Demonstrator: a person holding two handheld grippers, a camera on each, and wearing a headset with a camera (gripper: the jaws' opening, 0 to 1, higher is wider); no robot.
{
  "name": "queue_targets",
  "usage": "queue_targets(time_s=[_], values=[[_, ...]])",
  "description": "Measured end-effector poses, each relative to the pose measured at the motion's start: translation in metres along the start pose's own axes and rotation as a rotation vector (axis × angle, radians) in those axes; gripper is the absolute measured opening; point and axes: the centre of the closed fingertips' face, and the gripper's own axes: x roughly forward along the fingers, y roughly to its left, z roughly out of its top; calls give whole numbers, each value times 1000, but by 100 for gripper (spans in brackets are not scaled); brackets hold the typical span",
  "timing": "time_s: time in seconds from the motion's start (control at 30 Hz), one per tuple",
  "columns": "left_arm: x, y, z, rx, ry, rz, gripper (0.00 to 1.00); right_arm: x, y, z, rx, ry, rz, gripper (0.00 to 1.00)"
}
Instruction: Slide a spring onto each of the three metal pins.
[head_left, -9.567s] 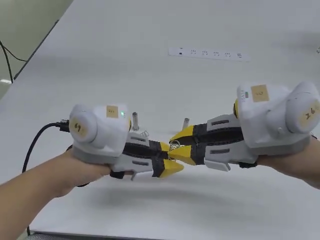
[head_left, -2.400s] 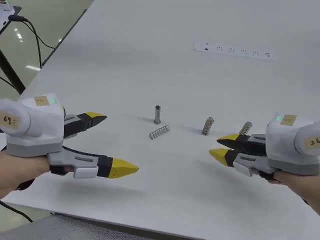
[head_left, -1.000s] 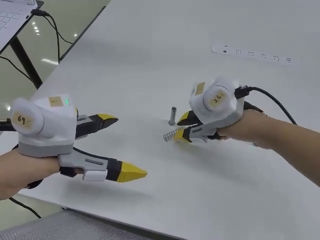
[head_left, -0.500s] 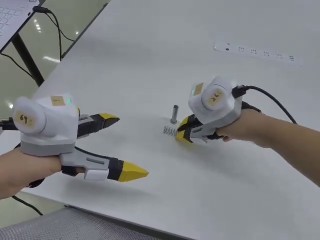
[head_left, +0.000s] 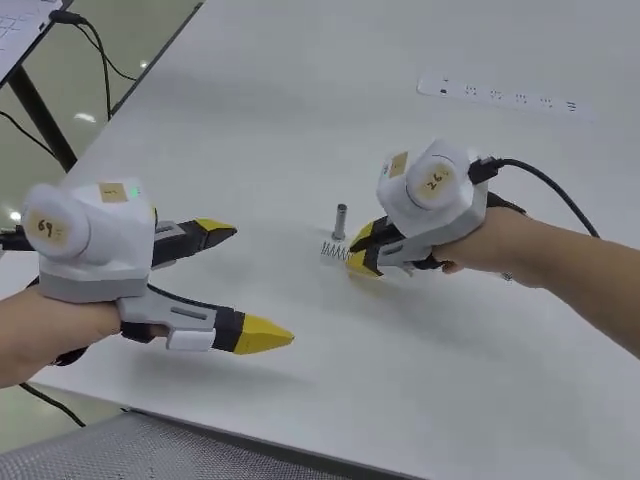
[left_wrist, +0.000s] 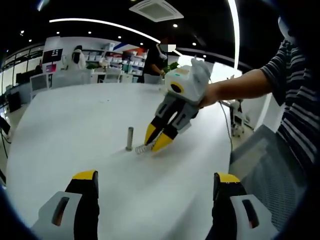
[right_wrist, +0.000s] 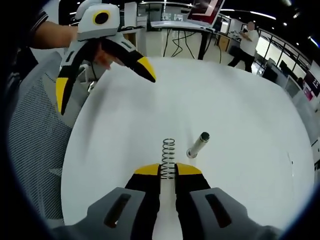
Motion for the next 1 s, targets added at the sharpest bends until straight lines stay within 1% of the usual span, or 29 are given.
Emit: queue_targets(time_s=[0.03, 0.17, 0.33, 0.5, 0.63, 0.7, 0.77, 0.87, 1.0], values=[[2, 0, 2, 2, -2, -3, 92, -6, 1, 2, -3, -11, -4, 8], [8, -3, 6, 15, -2, -20, 92, -20, 3, 1, -12, -16, -8, 8], [15, -7, 12, 30, -7, -44, 92, -40, 11, 0, -26, -27, -12, 8], [22, -14, 18, 47, -3, -77, 90, -57, 22, 0, -39, -37, -10, 8], [28, -21, 20, 64, 11, -106, 88, -67, 31, -2, -53, -38, -12, 8], [29, -24, 21, 69, 11, -120, 86, -71, 34, -4, -60, -40, -16, 8], [32, -26, 23, 75, 11, -133, 85, -74, 38, -5, -41, -49, -18, 8], [35, -29, 25, 81, 11, -149, 83, -77, 45, -9, -50, -49, -14, 8], [40, -33, 30, 94, 8, -173, 80, -79, 51, -16, -58, -38, -7, 8]])
